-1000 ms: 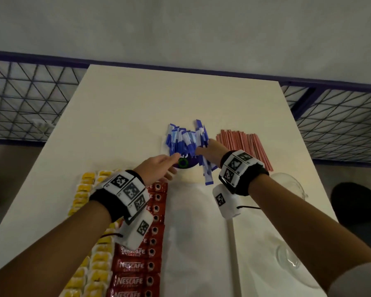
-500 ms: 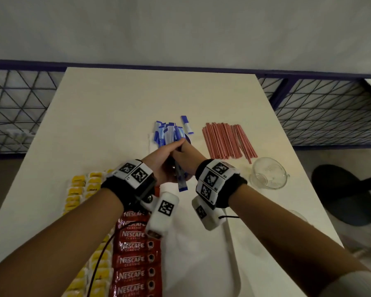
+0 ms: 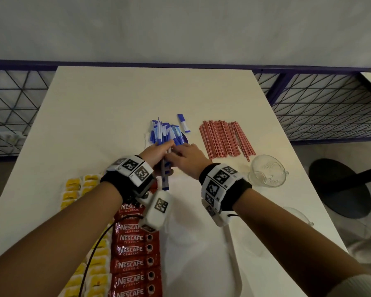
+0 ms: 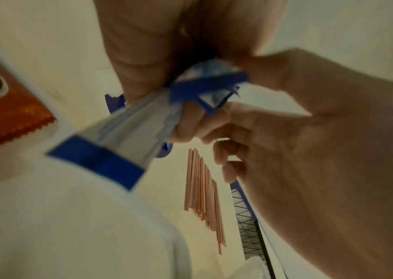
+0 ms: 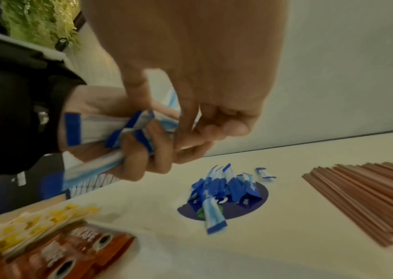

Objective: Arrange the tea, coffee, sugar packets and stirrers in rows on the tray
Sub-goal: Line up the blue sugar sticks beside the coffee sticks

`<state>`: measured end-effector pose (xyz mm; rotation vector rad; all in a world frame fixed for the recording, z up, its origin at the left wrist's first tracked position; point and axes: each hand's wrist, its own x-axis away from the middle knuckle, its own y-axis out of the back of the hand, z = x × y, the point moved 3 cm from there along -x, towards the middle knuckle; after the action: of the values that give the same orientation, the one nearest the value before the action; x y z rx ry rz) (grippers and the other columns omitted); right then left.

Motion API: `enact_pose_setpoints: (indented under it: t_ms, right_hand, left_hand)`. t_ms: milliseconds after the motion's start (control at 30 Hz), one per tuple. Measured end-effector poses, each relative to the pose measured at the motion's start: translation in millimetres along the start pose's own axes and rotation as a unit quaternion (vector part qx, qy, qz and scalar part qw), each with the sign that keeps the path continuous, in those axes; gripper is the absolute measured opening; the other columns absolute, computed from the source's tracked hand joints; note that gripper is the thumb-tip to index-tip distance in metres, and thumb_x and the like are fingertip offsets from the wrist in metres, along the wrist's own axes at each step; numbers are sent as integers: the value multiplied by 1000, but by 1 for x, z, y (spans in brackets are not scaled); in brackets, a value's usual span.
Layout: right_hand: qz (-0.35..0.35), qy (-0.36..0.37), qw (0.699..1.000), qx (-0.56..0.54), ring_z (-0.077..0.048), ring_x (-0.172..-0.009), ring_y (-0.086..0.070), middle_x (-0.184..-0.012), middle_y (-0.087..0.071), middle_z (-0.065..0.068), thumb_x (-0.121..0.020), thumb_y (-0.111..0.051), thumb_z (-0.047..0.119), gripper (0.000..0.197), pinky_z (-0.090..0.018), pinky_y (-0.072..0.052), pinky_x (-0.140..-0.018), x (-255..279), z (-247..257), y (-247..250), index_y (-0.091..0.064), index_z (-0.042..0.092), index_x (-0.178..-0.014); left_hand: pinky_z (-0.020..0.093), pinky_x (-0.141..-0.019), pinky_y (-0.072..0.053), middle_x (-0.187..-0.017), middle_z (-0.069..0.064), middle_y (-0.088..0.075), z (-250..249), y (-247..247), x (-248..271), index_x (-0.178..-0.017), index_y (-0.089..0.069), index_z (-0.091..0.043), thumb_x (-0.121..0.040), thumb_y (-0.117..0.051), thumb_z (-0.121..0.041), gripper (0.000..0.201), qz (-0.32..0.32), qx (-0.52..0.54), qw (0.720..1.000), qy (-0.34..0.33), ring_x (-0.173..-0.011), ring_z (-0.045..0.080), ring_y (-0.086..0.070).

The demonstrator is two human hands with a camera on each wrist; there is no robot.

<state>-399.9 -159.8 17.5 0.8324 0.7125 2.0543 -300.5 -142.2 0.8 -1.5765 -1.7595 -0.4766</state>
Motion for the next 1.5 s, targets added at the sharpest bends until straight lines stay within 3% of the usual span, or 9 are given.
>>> enact_pose_setpoints:
  t_ms: [133, 367, 467, 567, 767, 867, 1033, 1200, 1500]
  right_hand:
    - [-97, -62, 972, -206, -13, -70, -49, -78, -54, 1, -94, -44, 23, 15, -28, -40, -67, -11, -15, 26, -54, 13, -90]
    - [16, -83, 936, -342, -16, -60, -49, -73, -53, -3, -96, -42, 13, 28, -26, -42, -56, -33, -3, 29, -53, 1, -119]
    - [90, -74, 989, -88, -21, -74, -60, -86, -62, -6, -94, -46, 13, 29, -29, -50, -69, -45, 2, 18, -57, 2, -119]
    - [141, -70, 967, 199, -30, -93, -58, -98, -59, -14, -90, -56, 31, 30, -32, -46, -75, -54, -10, -2, -59, 2, -96]
    - [126, -96, 968, 194, -25, -87, -56, -96, -59, -7, -85, -64, 31, 34, -33, -47, -81, -56, -27, -18, -59, 4, -107]
    - [131, -90, 976, 146, -27, -104, -59, -112, -63, -13, -87, -62, 22, 33, -31, -47, -91, -48, -22, -8, -60, 3, -114]
    - [109, -52, 987, -108, -10, -61, -58, -71, -62, -1, -83, -67, 14, 14, -20, -53, -55, -20, -13, 11, -55, 15, -78]
    - [111, -5, 965, -238, -7, -51, -56, -60, -64, 3, -79, -69, 3, 19, -20, -50, -52, 3, 5, 20, -56, 14, -71]
    - [59, -92, 892, -439, -17, -64, -56, -75, -60, -14, -87, -53, -7, 13, -18, -54, -57, 27, -10, 11, -60, -7, -98]
  left_hand:
    - [16, -39, -38, -51, 1, -53, 0, 5, 1, -81, -49, -12, -98, -43, -29, 25, 15, 0, 1000, -22, -34, 12, -44]
    - [21, -44, -37, -44, -3, -43, -6, 16, 13, -74, -41, -14, -98, -42, -27, 28, 24, 10, 998, -55, -36, 10, -40]
    - [18, -40, -36, -43, -4, -39, -15, 25, 16, -69, -39, -14, -97, -45, -26, 31, 4, 42, 995, -87, -34, 9, -36]
    - [15, -38, -30, -42, -6, -35, -21, 34, 22, -65, -36, -16, -96, -48, -24, 34, -11, 41, 994, -106, -33, 7, -32]
    - [11, -34, -22, -35, -8, -30, -18, 49, 38, -58, -32, -16, -93, -53, -21, 41, -56, -38, 994, -91, -28, 5, -27]
    - [12, -33, -19, -35, -8, -29, -13, 61, 44, -59, -32, -16, -90, -57, -17, 40, -76, -68, 991, -84, -28, 6, -24]
    - [15, -33, -23, -41, -7, -32, -5, 70, 53, -67, -43, -20, -85, -66, -24, 30, -85, -129, 983, -98, -33, 6, -26]
    - [15, -34, -22, -39, -9, -31, -3, 58, 63, -72, -52, -18, -83, -67, -28, 21, -49, -140, 984, -102, -33, 5, -26]
    - [15, -33, -21, -36, -7, -29, 1, 56, 68, -60, -44, -15, -84, -66, -17, 33, -41, -131, 984, -110, -31, 6, -25]
